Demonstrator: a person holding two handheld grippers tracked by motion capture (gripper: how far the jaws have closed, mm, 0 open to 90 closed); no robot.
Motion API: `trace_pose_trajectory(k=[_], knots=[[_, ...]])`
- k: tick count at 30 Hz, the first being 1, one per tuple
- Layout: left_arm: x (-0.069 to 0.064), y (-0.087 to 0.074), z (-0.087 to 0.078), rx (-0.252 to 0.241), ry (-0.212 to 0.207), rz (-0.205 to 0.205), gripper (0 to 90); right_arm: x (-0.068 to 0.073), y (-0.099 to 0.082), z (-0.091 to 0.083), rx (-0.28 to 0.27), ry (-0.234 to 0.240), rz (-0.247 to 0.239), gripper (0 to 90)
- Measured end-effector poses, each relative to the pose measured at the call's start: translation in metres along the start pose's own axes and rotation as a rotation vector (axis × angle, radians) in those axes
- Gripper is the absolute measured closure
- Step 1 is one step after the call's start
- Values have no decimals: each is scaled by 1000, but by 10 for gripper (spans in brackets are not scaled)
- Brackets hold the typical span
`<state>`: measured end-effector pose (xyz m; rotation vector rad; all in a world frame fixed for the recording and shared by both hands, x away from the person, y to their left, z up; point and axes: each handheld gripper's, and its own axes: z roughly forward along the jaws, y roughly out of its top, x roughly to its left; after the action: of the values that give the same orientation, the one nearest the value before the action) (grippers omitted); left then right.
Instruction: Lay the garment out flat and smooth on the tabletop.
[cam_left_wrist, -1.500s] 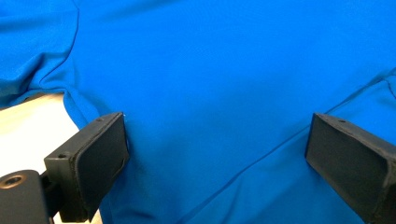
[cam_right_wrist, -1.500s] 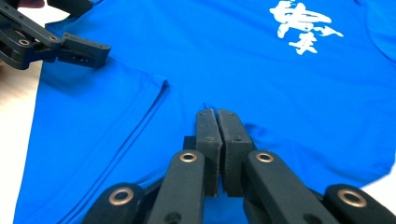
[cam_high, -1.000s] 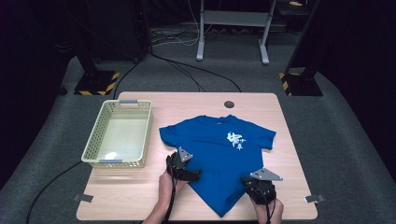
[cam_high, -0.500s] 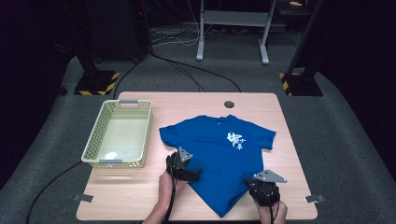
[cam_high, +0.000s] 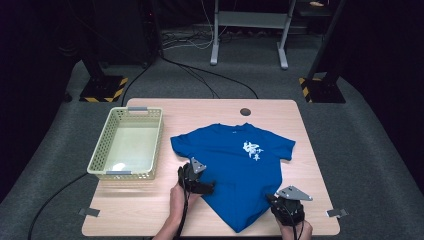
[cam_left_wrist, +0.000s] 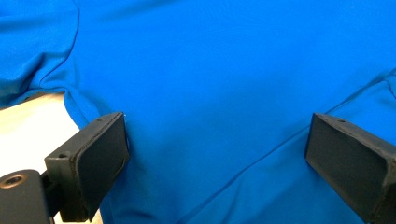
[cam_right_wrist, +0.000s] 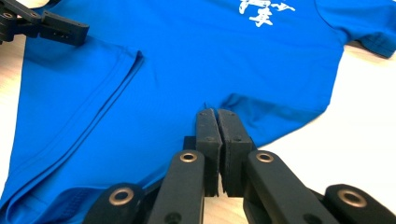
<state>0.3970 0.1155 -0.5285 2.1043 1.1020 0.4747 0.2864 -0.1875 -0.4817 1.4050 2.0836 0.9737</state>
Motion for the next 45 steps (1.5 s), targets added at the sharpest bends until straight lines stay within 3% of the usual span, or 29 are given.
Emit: trace_pose_trajectory(k=[20,31,34,38,41,45], knots=[[0,0,0,0,1,0,56,-6,-32,-28,-9,-34,66,877],[0,0,0,0,2,-1,56,-12,-43,-63,62,-40,39,825],[0,0,0,0,3,-1,57,-14,-47,-72,75,-39,49,777],[0,0,0,0,3,-1,57,-21,-48,-81,54,-65,78,598],[0,0,0,0,3,0,57,-29,-42,-68,32,-94,92,433],[0,0,0,0,3,-1,57,-44,-24,-28,1,-94,80,260]])
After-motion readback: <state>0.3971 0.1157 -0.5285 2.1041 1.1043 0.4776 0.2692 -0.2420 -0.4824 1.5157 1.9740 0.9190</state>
